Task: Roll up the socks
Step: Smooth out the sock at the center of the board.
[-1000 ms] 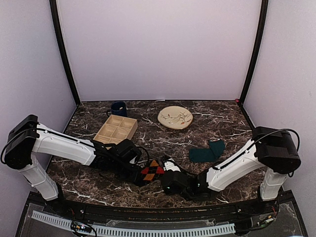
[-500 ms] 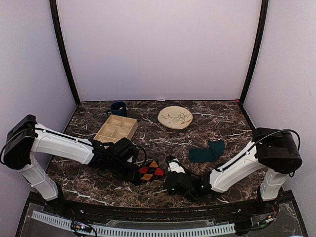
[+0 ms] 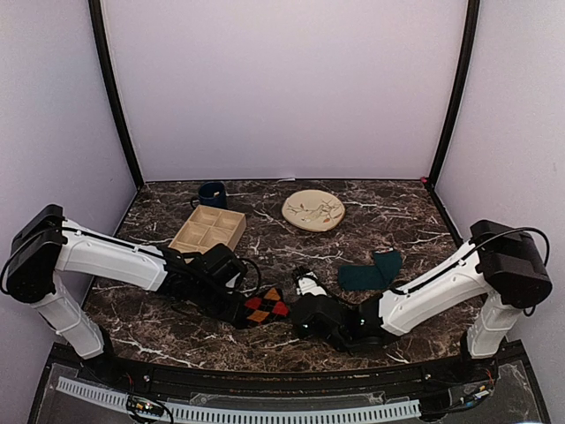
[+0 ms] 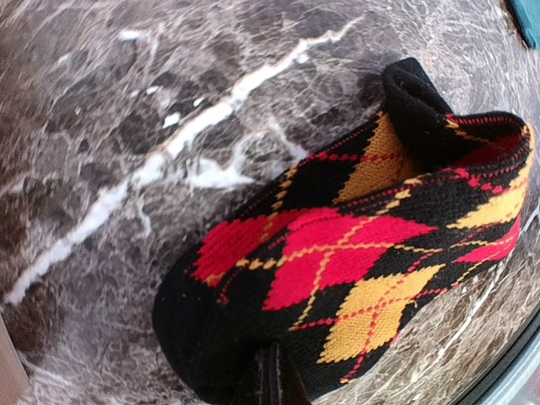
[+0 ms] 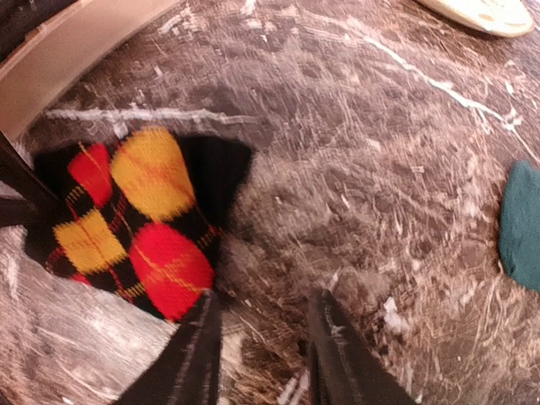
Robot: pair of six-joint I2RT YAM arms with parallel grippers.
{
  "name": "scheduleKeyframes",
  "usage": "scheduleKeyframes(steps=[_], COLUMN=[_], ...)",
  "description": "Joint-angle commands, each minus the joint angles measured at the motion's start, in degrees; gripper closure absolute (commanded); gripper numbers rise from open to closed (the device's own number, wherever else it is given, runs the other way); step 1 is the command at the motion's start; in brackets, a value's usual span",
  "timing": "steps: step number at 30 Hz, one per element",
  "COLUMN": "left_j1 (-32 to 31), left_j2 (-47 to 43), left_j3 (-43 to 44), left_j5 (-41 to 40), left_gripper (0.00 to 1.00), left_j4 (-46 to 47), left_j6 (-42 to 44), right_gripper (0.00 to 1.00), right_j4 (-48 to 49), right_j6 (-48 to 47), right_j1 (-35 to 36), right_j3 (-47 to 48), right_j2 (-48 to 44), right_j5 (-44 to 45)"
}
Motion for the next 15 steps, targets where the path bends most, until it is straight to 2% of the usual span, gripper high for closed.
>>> scheduleKeyframes(steps=[1, 5, 11, 15], left_j1=[0.6, 0.6, 0.7, 0.7], left_j2=[1.4, 1.6, 4.4, 6.2], left_j3=[1.0, 1.6, 4.8, 6.4], left_j5=[-0.1, 1.8, 2.3, 3.1], left_gripper=[1.00, 1.00, 1.00, 1.00], left_j4=[-1.7, 1.6, 0.8, 0.4], left_j6=[7.6, 13.9, 20.5, 21.8], right_gripper=[0.61, 0.53, 0.52, 0.52], right_j4=[-0.6, -0.2, 1.5, 2.1], right_j6=[-4.7, -5.8, -5.7, -5.8], right_j1=[-3.9, -6.9, -10.2, -10.4], right_j3=[3.7, 4.2, 3.4, 4.0], right_j2=[-4.2, -5.8, -5.7, -3.6], right_j5=[-6.0, -11.6, -19.3, -22.0])
